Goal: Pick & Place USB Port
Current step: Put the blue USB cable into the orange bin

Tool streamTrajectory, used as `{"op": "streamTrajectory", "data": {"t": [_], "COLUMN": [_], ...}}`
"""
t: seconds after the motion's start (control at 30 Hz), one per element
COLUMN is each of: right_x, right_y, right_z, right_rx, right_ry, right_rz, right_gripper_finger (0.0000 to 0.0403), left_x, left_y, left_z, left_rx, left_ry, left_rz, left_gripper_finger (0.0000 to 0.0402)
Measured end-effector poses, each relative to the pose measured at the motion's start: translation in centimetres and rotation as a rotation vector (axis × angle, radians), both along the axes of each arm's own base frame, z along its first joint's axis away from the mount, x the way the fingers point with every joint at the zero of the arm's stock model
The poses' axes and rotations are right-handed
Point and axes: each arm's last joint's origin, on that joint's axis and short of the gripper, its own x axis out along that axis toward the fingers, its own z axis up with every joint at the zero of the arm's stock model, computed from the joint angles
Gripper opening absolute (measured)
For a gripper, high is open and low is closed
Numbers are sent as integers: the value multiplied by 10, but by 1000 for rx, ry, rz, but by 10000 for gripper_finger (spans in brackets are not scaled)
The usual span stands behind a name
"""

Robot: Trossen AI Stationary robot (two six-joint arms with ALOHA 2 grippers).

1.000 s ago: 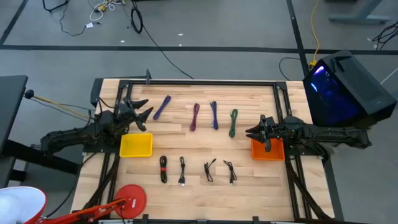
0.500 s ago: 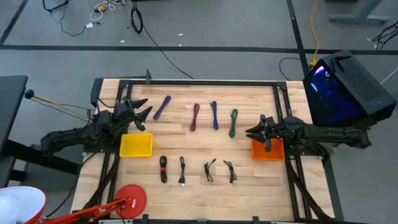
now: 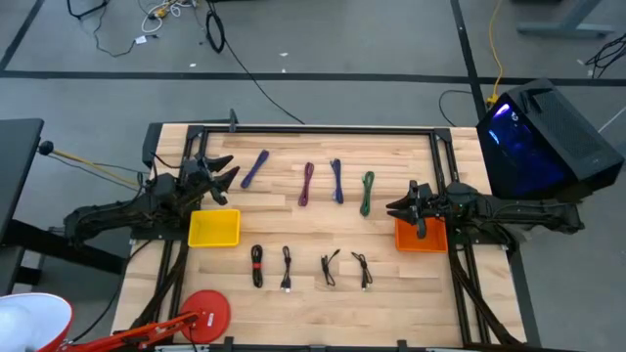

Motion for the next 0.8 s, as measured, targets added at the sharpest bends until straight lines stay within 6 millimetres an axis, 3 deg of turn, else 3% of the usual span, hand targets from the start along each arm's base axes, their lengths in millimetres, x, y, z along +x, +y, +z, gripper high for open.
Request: {"op": "streamTrajectory", "data": {"t": [0.4, 0.8], "right_x": [0, -8], "right_y": [-4, -6], "right_z": [27, 53], "right_rx": [-44, -49], "right_ry": [-278, -554], "right_rz": [-132, -243], "right_gripper_finger": [106, 106], "left_x": [-2, 1], "left_y": [1, 0], "left_z": [3, -7], "left_rx": [-30, -88], "left_ry": [-58, 16], "left_rz": [51, -9], "left_gripper_finger": [236, 236]}}
